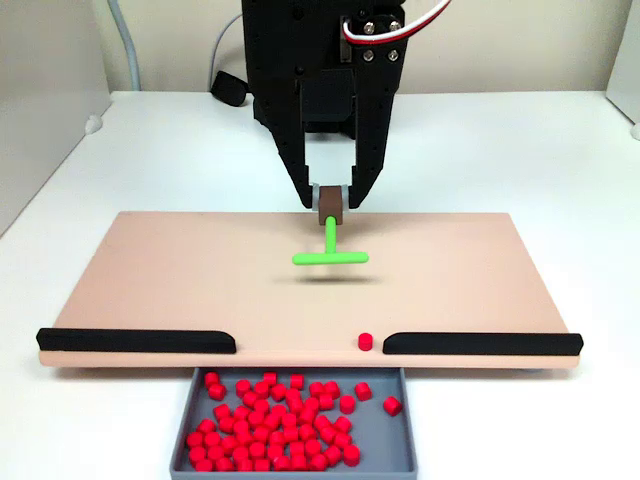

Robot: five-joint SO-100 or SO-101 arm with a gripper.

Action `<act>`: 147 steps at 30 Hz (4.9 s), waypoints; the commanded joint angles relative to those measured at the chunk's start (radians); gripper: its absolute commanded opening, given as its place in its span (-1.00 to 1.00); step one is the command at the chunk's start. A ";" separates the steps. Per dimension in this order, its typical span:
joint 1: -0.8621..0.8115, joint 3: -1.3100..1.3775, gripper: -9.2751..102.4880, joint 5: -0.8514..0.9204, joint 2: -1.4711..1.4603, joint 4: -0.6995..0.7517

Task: Push granules from bottom to the grey container

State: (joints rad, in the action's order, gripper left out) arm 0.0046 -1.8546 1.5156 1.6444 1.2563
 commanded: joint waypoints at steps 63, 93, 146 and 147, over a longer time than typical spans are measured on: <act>0.002 0.115 -0.84 -0.031 -0.209 -0.143; -0.008 0.175 -0.84 -0.037 -0.253 -0.143; -0.044 0.446 -0.84 -0.006 -0.368 -0.110; -0.044 0.449 -0.84 -0.008 -0.364 -0.110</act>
State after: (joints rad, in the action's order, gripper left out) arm -0.0399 -1.4557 1.5248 1.2594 1.1443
